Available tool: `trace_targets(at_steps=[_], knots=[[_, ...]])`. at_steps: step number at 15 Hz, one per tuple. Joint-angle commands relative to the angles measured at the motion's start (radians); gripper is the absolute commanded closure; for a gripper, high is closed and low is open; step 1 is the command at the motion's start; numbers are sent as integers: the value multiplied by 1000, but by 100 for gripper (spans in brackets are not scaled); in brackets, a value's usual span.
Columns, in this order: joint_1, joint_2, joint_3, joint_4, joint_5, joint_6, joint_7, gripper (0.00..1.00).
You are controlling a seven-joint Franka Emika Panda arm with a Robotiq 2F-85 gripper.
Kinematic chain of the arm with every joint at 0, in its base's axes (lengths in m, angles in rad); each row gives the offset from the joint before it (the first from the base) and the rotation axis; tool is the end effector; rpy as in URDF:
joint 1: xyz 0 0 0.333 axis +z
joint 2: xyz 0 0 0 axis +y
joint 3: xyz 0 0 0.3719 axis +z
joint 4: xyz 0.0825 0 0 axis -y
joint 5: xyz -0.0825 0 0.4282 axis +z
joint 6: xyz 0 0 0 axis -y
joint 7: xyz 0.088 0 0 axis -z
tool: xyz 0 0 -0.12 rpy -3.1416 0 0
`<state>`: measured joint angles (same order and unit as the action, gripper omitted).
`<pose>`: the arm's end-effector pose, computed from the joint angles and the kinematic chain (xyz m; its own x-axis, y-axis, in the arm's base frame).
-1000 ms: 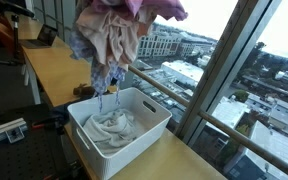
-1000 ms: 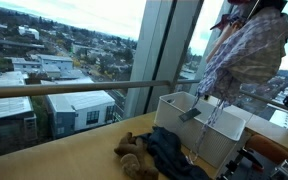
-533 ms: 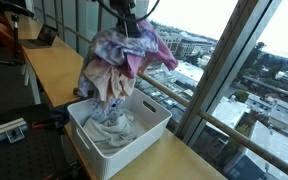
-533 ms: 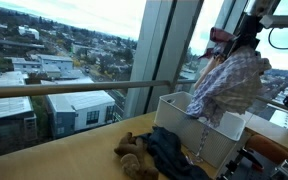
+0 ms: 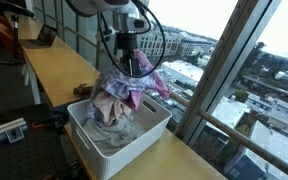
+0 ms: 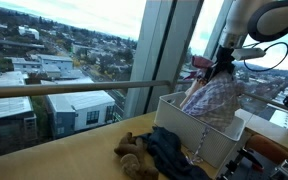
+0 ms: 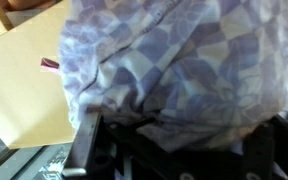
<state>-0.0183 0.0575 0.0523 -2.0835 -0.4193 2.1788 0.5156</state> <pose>0.6038 0.0006 0.4248 0.9624 -0.2160 0.1649 -0.2573 -0.9194 0.2973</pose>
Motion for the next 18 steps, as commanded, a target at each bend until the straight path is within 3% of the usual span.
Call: trace_targets(at_steps=[1, 13, 14, 18], knots=[[44, 110, -15, 62, -44, 15, 19, 95], [151, 335, -69, 181, -35, -12, -8, 95], [153, 343, -72, 190, -25, -24, -18, 64], [176, 307, -75, 184, -31, -114, -21, 34]])
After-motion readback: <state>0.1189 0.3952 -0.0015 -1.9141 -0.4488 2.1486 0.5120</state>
